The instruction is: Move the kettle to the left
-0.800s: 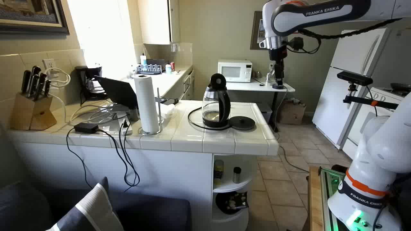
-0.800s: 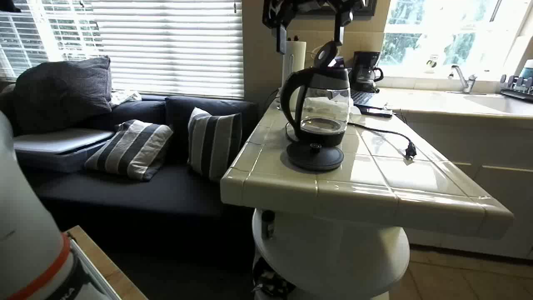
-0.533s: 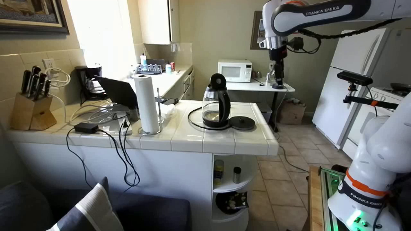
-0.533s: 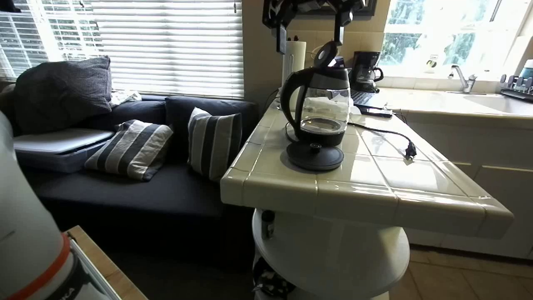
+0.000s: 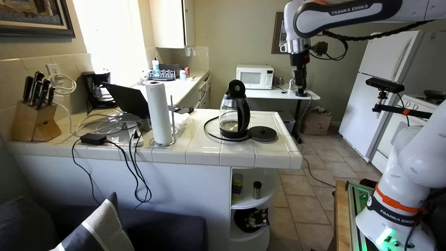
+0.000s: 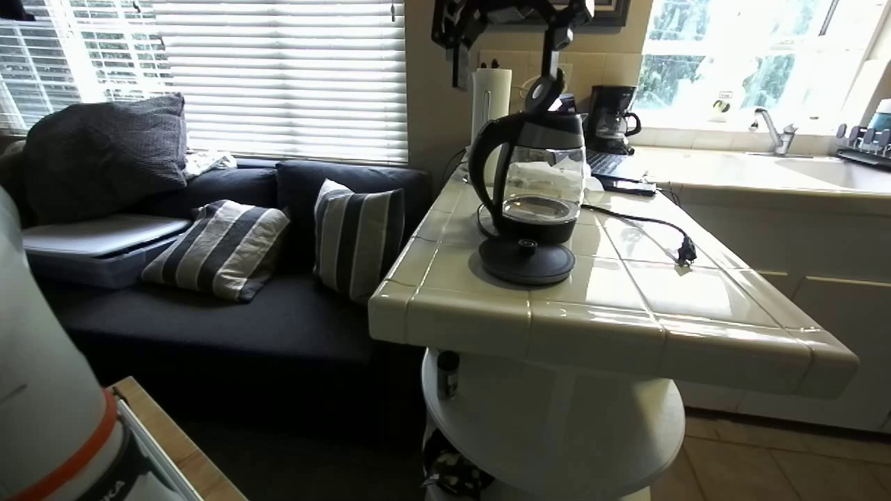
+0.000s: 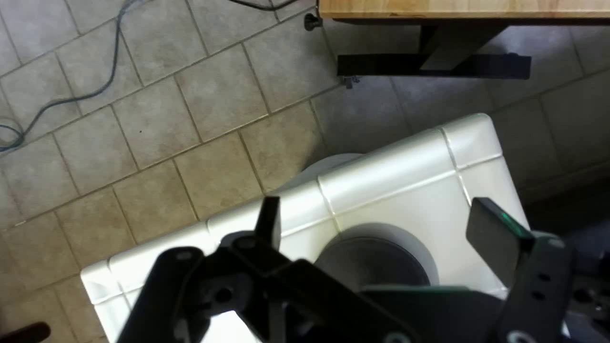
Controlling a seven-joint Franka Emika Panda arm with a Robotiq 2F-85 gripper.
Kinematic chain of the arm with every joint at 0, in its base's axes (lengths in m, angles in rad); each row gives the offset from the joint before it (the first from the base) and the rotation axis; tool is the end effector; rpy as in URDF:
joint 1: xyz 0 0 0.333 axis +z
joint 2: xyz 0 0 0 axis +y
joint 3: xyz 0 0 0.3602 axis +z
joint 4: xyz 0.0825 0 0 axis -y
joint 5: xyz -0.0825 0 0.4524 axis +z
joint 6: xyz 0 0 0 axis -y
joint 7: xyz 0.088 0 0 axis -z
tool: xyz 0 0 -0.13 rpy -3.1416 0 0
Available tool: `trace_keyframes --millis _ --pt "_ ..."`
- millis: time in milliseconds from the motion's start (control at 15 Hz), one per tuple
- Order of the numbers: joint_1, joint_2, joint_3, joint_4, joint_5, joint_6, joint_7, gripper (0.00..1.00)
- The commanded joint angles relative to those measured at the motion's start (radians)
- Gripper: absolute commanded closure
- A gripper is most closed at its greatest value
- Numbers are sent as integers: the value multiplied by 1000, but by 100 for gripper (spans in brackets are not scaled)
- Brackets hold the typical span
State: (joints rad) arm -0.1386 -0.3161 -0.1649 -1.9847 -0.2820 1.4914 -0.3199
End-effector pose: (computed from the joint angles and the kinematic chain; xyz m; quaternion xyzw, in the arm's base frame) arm 0.4538 -0.1920 0.5966 0.9892 0.0159 -0.1202 0.0828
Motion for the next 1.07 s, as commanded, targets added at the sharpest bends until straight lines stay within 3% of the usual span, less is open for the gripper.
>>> trace_keyframes --millis 0,133,333,600,1000 --pt "29 57 8 43 158 18 140 0" --pt "36 87 20 51 253 84 242 0" --pt "33 147 39 84 304 232 378 0" --pt "31 243 56 158 367 296 585 0" --pt "42 360 73 228 364 378 744 0"
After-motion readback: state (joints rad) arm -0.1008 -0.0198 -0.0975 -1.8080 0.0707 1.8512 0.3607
